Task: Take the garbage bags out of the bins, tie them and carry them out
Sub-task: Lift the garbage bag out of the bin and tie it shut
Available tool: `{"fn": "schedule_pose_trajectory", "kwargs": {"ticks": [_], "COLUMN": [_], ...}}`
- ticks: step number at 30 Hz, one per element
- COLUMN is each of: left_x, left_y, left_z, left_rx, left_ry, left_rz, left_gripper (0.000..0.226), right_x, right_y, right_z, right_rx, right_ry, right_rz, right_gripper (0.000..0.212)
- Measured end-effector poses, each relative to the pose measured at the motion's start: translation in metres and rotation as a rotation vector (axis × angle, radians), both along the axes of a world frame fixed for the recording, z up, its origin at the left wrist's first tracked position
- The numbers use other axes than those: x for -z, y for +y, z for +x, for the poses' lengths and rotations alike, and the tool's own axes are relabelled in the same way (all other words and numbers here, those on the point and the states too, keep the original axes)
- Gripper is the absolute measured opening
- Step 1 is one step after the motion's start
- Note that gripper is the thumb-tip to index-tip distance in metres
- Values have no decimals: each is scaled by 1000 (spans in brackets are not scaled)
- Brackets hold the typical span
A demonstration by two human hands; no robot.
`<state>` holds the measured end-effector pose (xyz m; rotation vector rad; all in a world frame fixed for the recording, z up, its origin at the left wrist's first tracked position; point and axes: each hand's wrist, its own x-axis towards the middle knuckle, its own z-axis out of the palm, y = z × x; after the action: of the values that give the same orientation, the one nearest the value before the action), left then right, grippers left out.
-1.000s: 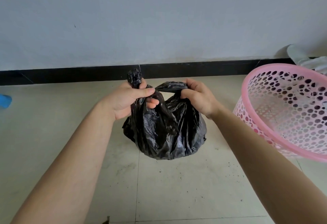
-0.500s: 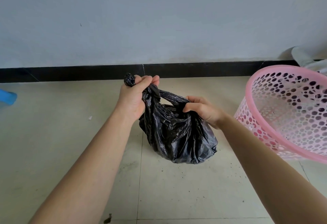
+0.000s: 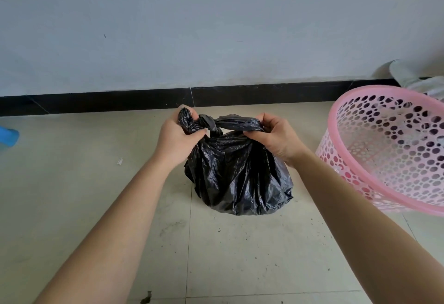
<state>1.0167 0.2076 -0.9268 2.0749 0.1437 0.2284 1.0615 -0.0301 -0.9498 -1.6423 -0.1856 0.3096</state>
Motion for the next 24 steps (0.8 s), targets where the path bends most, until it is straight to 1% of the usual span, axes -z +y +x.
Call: {"fn": "schedule_pose_trajectory", "kwargs": {"ticks": [2,4,5,7,9,10,13,15,16,18,20,22,24], "left_x": [3,5,4,1,-2,-4,-8,-11,-13,-15,-13,-9,-3], "left_y": [-4,-4,-1,3,5,5,6,7,8,10,11,10,7], "left_z": [-1,-1,-1,-1,-1,-2,-3,-4,-4,-3,-1,-2,-4], "left_rx": [-50,-6,44,155,186,165,79,109,138,191,209,183,104], "left_ry": [17,138,204,287,304,285,215,231,249,273,255,214,170], "left_rz": [-54,-164,-220,-317,-394,-407,-378,-356,-310,-176,-93,-82,-147], "left_gripper": [25,26,29,41,50,49,43,48,48,36,23,18,17], "right_x": [2,6,7,6,4,4,2,2,1,0,1,3,4], "right_y": [1,-1,-2,-3,-4,-4,-4,-3,-3,-2,-1,1,1], "right_z": [-3,-5,-6,-7,-7,-6,-4,-4,-4,-4,-4,-4,-6], "right_rx": [-22,-38,-35,-25,-28,-31,-28,-32,-34,-35,-37,-55,-103], "right_ry": [4,10,12,16,27,30,20,10,6,0,-1,10,55], "right_rz": [1,-16,-21,-22,-8,-2,-10,-10,-5,19,48,59,50], "right_gripper": [20,18,18,17,18,17,16,16,17,18,17,16,18]}}
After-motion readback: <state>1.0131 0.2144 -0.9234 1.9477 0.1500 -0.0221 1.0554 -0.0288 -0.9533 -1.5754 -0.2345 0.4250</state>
